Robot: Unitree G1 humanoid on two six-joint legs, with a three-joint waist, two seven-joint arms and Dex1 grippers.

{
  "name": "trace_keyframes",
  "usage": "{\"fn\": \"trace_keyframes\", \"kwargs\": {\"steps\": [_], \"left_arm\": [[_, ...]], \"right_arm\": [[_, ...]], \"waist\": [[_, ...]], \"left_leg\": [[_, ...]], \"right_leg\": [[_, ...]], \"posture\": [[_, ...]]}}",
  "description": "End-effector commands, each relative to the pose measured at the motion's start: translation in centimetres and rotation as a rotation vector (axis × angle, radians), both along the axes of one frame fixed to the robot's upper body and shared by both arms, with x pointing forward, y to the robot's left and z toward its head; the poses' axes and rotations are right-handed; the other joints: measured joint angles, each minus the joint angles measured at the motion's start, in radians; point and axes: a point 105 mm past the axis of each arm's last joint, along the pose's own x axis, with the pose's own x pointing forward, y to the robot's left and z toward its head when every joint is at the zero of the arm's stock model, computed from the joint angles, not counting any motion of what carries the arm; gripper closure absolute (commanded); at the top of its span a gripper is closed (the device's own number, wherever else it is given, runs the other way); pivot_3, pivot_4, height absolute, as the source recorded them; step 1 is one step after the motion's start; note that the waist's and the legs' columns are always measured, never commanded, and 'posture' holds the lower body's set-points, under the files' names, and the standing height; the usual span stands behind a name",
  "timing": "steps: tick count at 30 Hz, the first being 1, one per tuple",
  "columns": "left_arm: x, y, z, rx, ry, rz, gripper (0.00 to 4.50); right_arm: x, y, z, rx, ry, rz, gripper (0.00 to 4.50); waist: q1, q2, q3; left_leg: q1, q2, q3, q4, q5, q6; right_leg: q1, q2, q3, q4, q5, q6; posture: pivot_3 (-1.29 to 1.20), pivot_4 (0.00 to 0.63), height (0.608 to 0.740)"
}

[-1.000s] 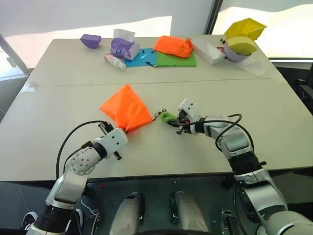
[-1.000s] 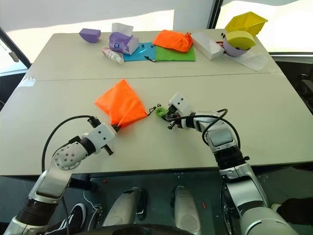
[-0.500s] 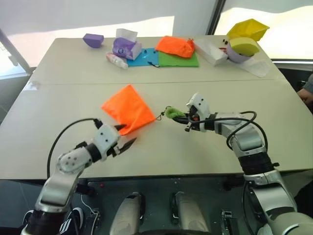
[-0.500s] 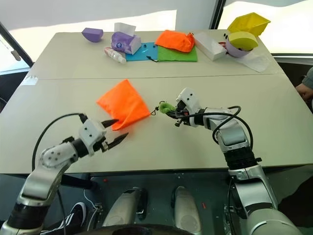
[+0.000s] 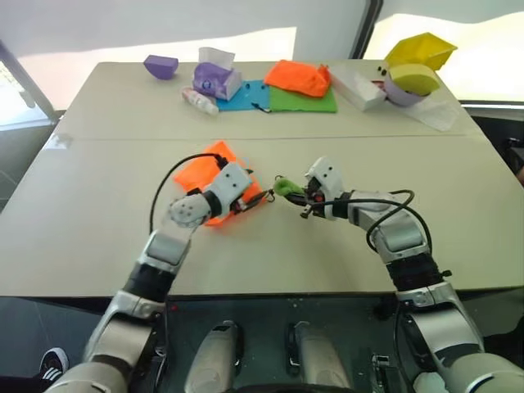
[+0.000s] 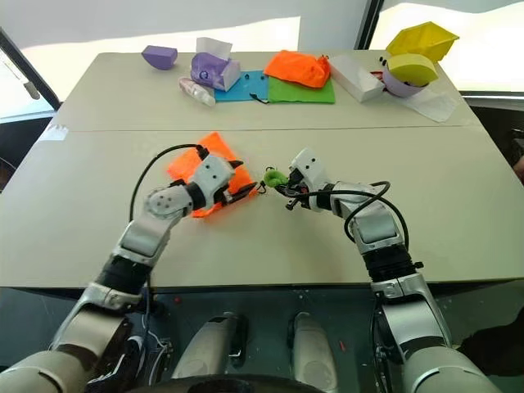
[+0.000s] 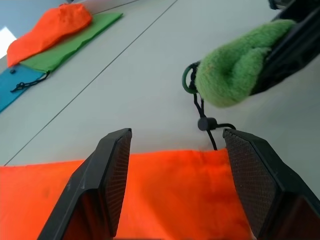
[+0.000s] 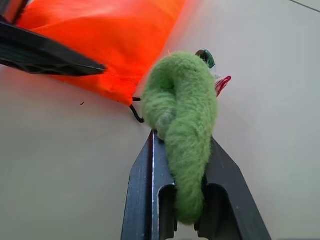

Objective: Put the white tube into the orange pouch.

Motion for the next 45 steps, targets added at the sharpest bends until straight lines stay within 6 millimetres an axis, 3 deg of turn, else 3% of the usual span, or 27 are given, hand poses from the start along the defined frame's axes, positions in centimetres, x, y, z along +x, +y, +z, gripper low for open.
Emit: {"fn": "trace_keyframes", "kwargs": {"steps": [1, 5, 12, 15, 22, 25, 36, 42, 45], "left_arm": [[0.2, -1.1, -0.6, 0.059, 0.014, 0.004, 1.38], [-0.1, -2.5, -0.6, 0.004, 0.104, 0.01, 1.38], [-0.4, -2.4, -1.0, 0.063, 0.173, 0.071, 1.38], [-0.8, -2.5, -2.1, 0.133, 0.177, 0.068, 1.38], [-0.6, -2.9, -2.2, 0.112, 0.184, 0.081, 1.38], [-0.4, -2.8, -2.2, 0.107, 0.177, 0.101, 2.2], [0.7, -2.2, -1.3, 0.08, 0.128, 0.159, 2.2], [1.0, -3.2, -1.8, 0.081, 0.14, 0.131, 2.2], [1.2, -3.1, -1.9, 0.088, 0.134, 0.141, 3.55]], "right_arm": [[0.4, 0.1, 1.7, 0.017, -0.068, -0.006, 4.5], [0.6, 0.1, 1.7, 0.007, -0.077, -0.012, 4.5], [0.8, -0.2, 1.9, 0.008, -0.078, -0.012, 4.5], [0.8, 0.0, 1.9, 0.008, -0.078, -0.004, 4.5], [0.6, 0.2, 1.8, 0.002, -0.07, 0.009, 4.5], [0.6, 0.2, 1.9, 0.001, -0.073, 0.015, 4.5], [0.5, 0.3, 2.0, -0.001, -0.076, 0.016, 4.5], [0.5, 0.5, 2.1, -0.001, -0.079, 0.016, 4.5], [0.4, 0.5, 2.0, 0.0, -0.076, 0.018, 4.5]], "waist": [[-0.003, 0.0, 0.0], [-0.006, 0.0, 0.0], [-0.007, 0.0, 0.0], [-0.005, 0.0, 0.0], [-0.002, 0.0, 0.0], [-0.002, 0.0, 0.0], [-0.002, 0.0, 0.0], [-0.001, 0.0, 0.0], [-0.001, 0.0, 0.0]], "left_leg": [[0.0, 0.0, 0.0, 0.0, 0.0, 0.0], [0.0, 0.001, 0.001, 0.0, 0.0, 0.0], [0.001, 0.001, 0.001, 0.001, 0.0, 0.0], [0.001, 0.001, 0.001, 0.003, 0.0, 0.0], [0.001, 0.001, 0.0, 0.008, 0.0, 0.0], [0.001, 0.001, 0.0, 0.01, 0.0, 0.0], [0.001, 0.001, 0.0, 0.011, 0.0, 0.0], [0.001, 0.001, 0.0, 0.011, 0.0, 0.0], [0.001, 0.001, 0.0, 0.011, 0.0, 0.0]], "right_leg": [[0.0, 0.0, 0.0, 0.0, 0.0, 0.0], [0.0, 0.002, 0.001, 0.001, 0.0, 0.0], [0.0, 0.003, 0.001, 0.004, 0.0, 0.0], [0.0, 0.002, 0.001, 0.005, 0.0, 0.0], [0.0, 0.001, 0.002, 0.009, 0.0, 0.0], [0.0, 0.001, 0.003, 0.011, 0.0, 0.0], [0.0, 0.001, 0.003, 0.012, 0.0, 0.0], [0.0, 0.001, 0.003, 0.012, 0.0, 0.0], [0.0, 0.001, 0.003, 0.012, 0.0, 0.0]], "posture": [[0.0, 0.15, 0.738], [0.0, 0.15, 0.738], [0.0, 0.15, 0.738], [0.0, 0.15, 0.738], [0.0, 0.15, 0.738], [0.0, 0.15, 0.738], [0.0, 0.15, 0.738], [0.0, 0.15, 0.738], [0.0, 0.15, 0.738]]}}
